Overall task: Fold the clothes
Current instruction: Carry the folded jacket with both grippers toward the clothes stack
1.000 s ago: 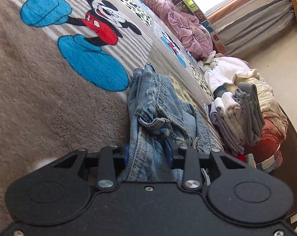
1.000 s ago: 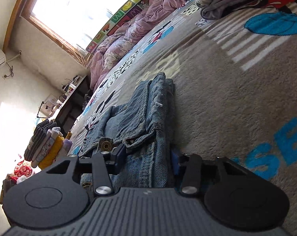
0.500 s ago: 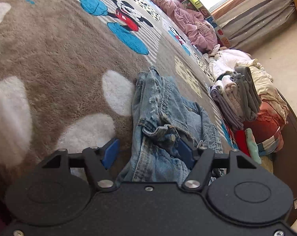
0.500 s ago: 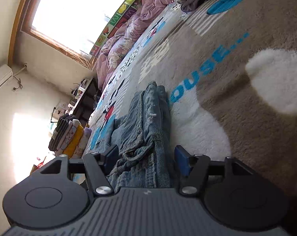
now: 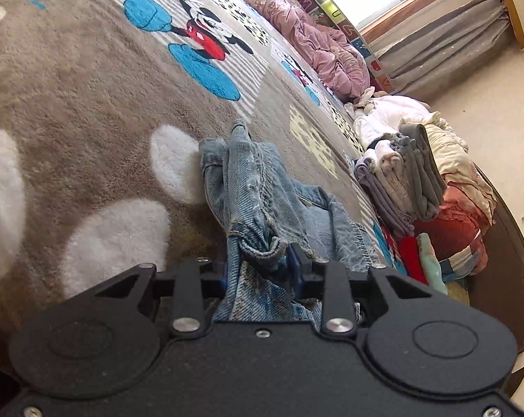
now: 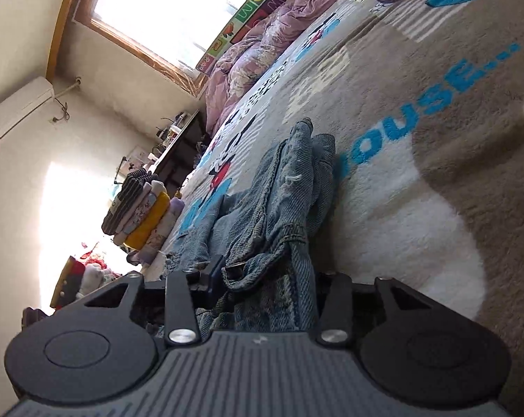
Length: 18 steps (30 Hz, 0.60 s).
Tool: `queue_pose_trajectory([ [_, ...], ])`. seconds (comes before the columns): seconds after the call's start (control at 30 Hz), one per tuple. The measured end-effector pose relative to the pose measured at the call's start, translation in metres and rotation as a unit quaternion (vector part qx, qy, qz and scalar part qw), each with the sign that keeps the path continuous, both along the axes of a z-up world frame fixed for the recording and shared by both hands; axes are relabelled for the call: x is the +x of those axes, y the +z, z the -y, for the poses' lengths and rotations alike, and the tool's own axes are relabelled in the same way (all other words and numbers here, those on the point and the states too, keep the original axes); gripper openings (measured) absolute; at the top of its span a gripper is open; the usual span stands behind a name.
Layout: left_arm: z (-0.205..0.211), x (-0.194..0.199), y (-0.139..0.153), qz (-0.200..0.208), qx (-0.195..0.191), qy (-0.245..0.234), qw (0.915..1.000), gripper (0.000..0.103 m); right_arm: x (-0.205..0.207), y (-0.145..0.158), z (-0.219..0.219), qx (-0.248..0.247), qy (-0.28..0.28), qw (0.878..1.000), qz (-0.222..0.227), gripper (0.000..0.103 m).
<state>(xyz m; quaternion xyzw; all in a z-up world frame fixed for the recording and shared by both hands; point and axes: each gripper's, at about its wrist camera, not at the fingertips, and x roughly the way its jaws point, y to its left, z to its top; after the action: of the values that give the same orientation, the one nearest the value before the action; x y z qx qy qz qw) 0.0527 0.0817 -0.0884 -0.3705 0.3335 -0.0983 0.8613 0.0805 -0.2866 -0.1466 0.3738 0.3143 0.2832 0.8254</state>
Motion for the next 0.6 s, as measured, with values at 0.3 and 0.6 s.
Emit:
queue_pose_trajectory([
  [0.3,-0.041,-0.044,0.066,0.07,-0.015,0.062,0.9955,0.028,-0.012,0.041,-0.025,0.082,0.075,0.993,0.042,0.041],
  [0.6,-0.119,-0.084,0.115,0.158,-0.056,0.159,0.9728,0.028,0.027,0.125,-0.116,0.121,0.168,0.972,0.11,0.041],
])
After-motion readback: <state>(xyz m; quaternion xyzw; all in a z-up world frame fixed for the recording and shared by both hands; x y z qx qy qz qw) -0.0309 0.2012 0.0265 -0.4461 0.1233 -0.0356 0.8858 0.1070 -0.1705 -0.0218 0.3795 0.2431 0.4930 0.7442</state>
